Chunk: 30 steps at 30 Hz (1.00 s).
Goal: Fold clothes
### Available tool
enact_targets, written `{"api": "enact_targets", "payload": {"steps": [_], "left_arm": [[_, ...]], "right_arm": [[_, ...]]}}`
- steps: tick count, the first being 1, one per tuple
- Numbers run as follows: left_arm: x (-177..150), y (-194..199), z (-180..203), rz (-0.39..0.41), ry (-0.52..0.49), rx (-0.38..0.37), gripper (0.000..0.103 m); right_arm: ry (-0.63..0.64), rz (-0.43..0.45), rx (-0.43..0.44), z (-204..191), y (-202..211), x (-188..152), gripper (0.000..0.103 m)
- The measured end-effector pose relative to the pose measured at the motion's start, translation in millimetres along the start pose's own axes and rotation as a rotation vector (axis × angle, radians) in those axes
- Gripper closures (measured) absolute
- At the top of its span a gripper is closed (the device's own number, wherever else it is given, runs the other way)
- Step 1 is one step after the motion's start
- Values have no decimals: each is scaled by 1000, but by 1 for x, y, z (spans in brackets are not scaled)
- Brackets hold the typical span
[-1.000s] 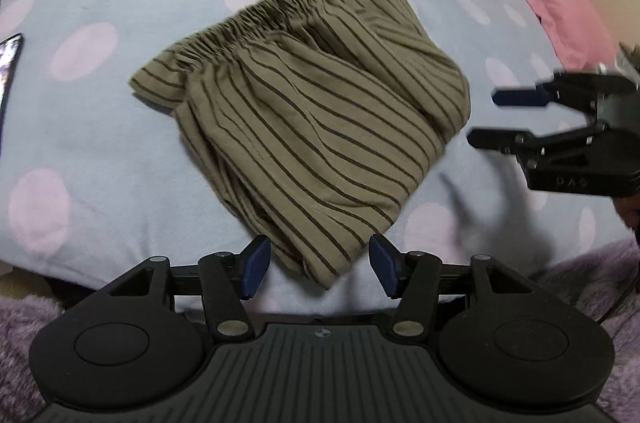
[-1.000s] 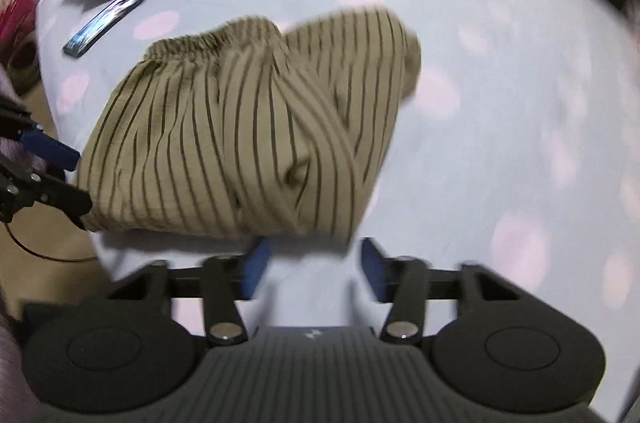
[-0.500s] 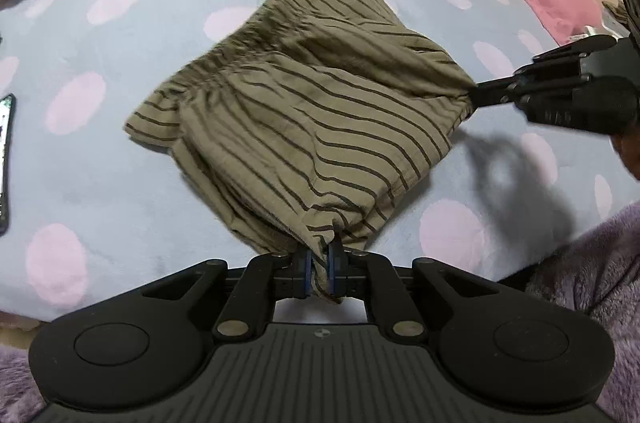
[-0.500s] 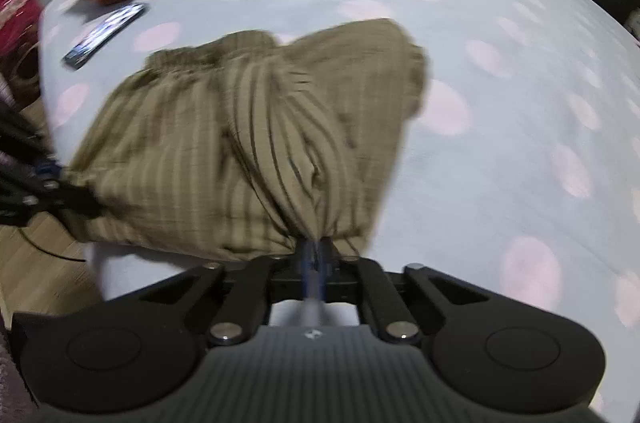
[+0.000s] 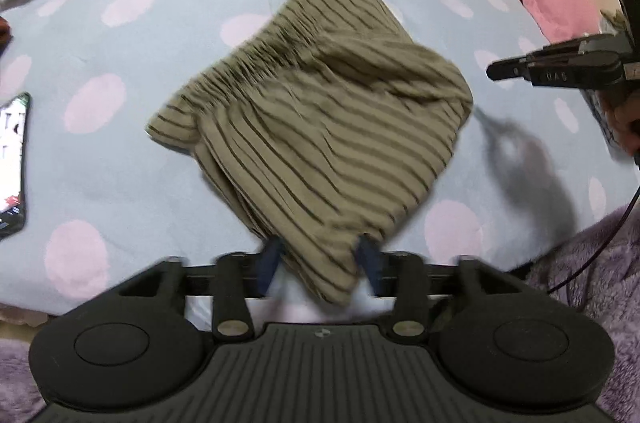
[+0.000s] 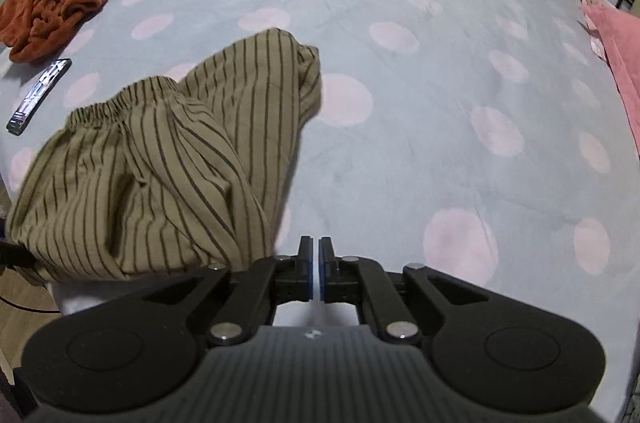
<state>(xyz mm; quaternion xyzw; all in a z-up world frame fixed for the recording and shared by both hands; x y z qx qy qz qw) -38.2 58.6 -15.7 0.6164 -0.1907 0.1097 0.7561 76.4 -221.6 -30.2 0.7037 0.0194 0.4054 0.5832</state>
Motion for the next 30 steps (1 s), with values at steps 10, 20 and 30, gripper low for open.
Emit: {"api": "enact_targets", "payload": {"steps": [10, 20, 30], "left_arm": [[50, 7, -1, 167, 16, -14, 56], [93, -44, 0, 187, 189, -188, 56], [108, -96, -21, 161, 424, -278, 56]], "right_arm": [[-48, 44, 25, -4, -9, 41, 60], [-201, 58, 101, 12, -45, 80, 54], [-441, 80, 216, 48, -105, 103, 48]]}}
Point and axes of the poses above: each gripper's, at about its wrist camera, not at the fingertips, and y roughly against the way its jaws point, z to its right, x to its top, the point moved 1 cm from there along -y, roughly the way its jaws point, and after that the axes turned 2 degrees about z, right-handed, at the moved point
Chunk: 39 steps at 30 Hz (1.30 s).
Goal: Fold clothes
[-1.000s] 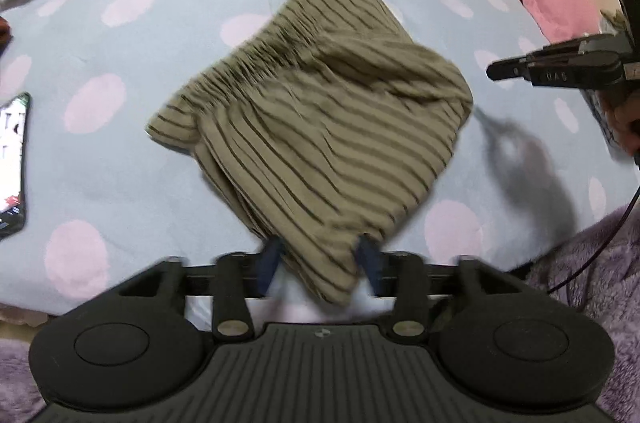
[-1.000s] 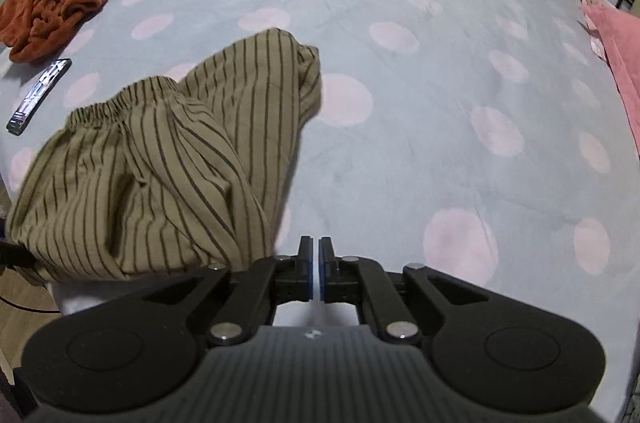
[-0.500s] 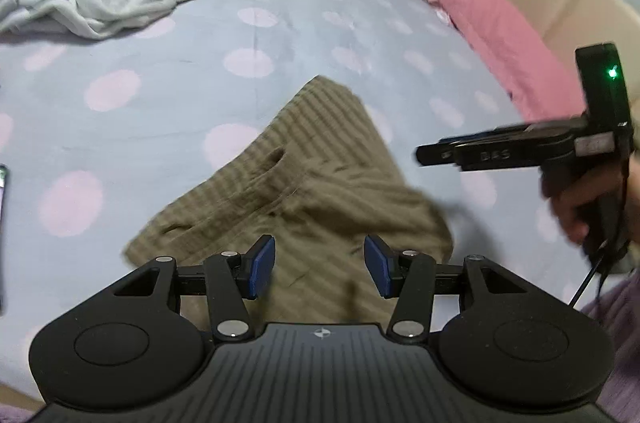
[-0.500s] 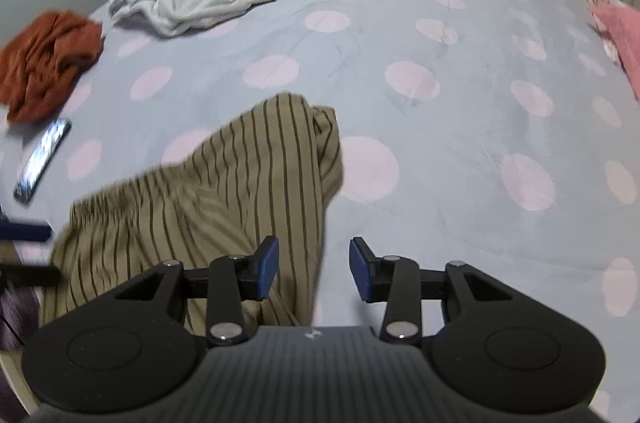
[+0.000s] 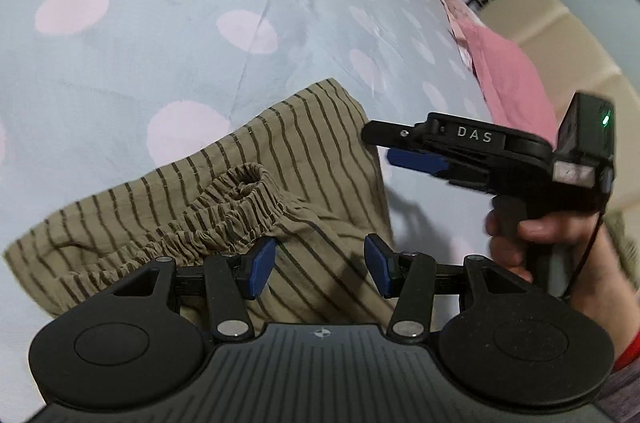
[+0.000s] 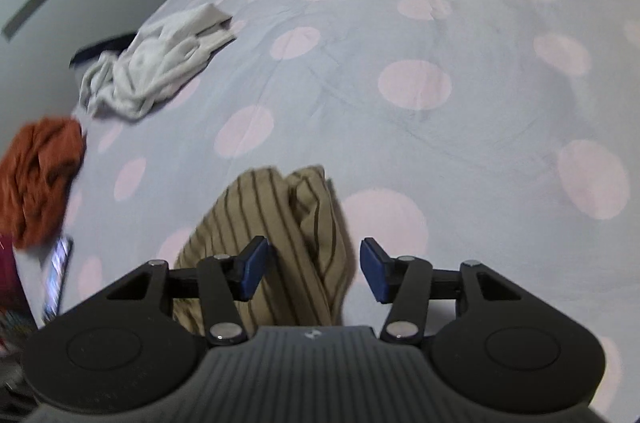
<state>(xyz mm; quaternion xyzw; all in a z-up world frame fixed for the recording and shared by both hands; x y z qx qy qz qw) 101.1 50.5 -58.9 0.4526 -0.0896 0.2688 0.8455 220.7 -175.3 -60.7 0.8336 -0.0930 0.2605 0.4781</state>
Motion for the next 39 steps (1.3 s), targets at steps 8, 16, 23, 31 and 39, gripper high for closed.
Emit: {"api": "enact_targets", "payload": {"steps": [8, 16, 23, 31, 39], "left_arm": [[12, -26, -16, -37, 169, 51, 56], [25, -56, -20, -101, 329, 156, 52], [20, -64, -31, -87, 410, 187, 76], [4, -40, -53, -34, 482, 66, 91], [-23, 27, -30, 102, 302, -29, 92]], "right_arm": [[-47, -33, 45, 0, -28, 4, 54], [-30, -72, 73, -2, -32, -4, 92], [-18, -64, 114, -8, -25, -4, 95], [-33, -44, 164, -12, -9, -3, 95], [112, 3, 207, -31, 25, -12, 95]]}}
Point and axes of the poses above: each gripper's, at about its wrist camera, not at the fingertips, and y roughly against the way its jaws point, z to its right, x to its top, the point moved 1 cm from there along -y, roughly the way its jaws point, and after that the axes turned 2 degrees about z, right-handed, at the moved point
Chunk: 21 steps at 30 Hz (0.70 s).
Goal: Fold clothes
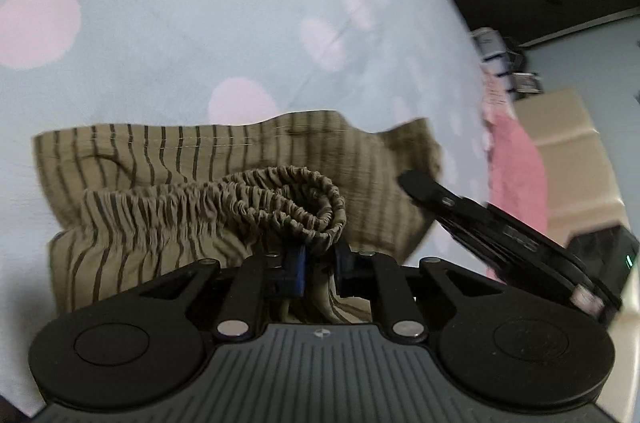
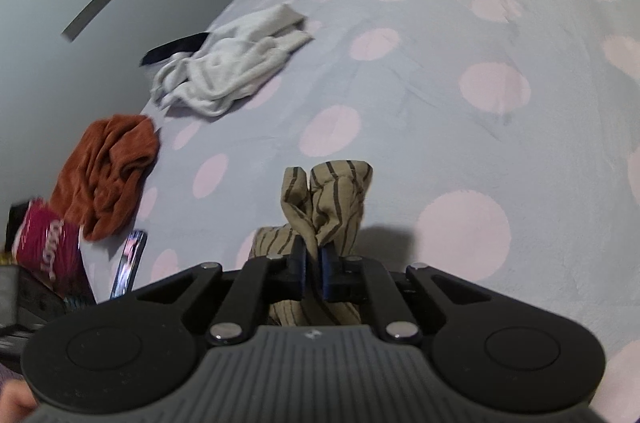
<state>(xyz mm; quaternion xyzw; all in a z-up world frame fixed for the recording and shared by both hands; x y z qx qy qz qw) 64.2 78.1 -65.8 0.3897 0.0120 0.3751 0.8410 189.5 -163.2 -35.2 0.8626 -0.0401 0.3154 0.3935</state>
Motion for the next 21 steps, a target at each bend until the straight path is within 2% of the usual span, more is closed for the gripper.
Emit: {"api": "enact_targets", "payload": {"steps": [7, 15, 18, 21], "left_arm": [[-10, 38, 9, 67, -94, -73, 92], [-12, 44, 9, 74, -85, -84, 92], [-15, 46, 7, 71, -89, -77, 92], [-14, 40, 6, 67, -83, -81, 92]], "right_arm": [[430, 22, -29, -49, 13, -27, 94], [806, 84, -174, -78, 18, -53, 94], [856, 119, -182, -83, 24, -55, 93], [799, 136, -181, -80, 28, -48, 93]]}}
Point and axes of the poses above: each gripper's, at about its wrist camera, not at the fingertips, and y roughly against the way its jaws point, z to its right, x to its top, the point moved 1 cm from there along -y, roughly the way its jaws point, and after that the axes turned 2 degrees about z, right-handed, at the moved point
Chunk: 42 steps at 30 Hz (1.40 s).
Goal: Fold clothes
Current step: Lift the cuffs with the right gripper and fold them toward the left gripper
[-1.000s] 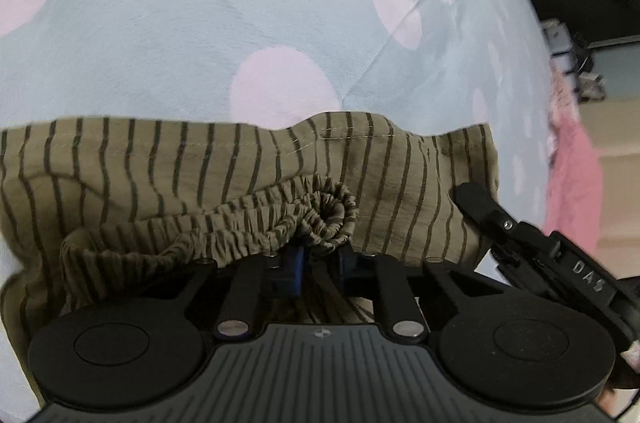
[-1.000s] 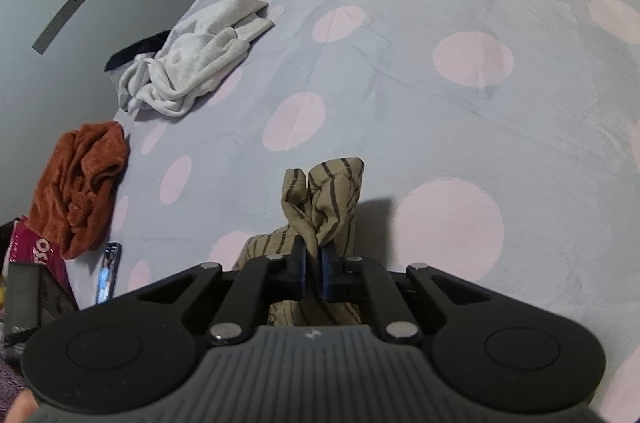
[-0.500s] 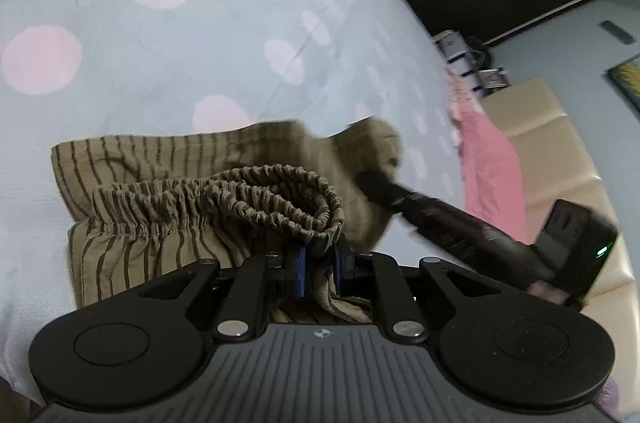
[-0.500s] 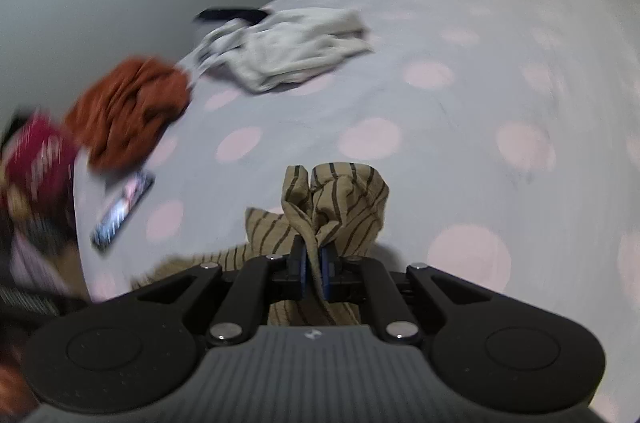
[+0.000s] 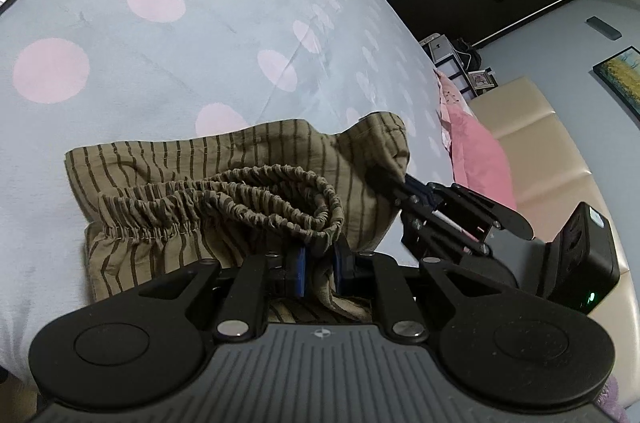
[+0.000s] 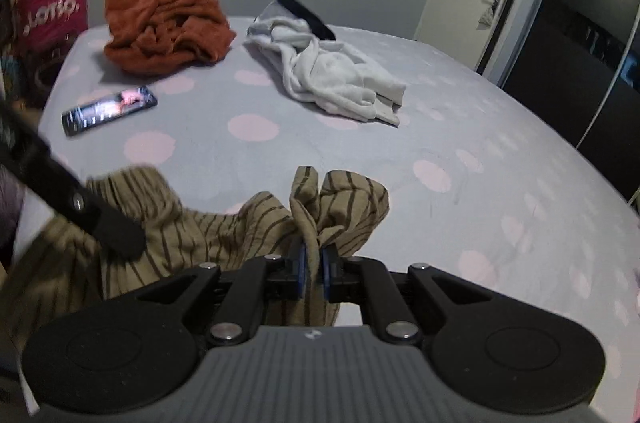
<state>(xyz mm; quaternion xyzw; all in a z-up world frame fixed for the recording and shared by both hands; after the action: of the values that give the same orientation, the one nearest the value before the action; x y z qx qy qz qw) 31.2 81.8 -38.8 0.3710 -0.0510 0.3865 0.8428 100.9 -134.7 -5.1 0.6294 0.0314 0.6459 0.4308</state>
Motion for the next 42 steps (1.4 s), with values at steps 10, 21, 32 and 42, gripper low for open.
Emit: {"api": "enact_targets", "payload": {"steps": [10, 21, 32, 42], "left_arm": [[0, -3, -1, -8, 19, -8, 92], [0, 9, 2, 28, -1, -27, 92], [1, 4, -5, 12, 25, -4, 92], [3, 6, -4, 26, 19, -8, 92]], "right_arm": [[125, -33, -108, 0, -17, 0, 94], [385, -7, 149, -32, -15, -9, 93], [393, -155, 365, -46, -37, -22, 62], [201, -174, 374, -5, -6, -1, 38]]}}
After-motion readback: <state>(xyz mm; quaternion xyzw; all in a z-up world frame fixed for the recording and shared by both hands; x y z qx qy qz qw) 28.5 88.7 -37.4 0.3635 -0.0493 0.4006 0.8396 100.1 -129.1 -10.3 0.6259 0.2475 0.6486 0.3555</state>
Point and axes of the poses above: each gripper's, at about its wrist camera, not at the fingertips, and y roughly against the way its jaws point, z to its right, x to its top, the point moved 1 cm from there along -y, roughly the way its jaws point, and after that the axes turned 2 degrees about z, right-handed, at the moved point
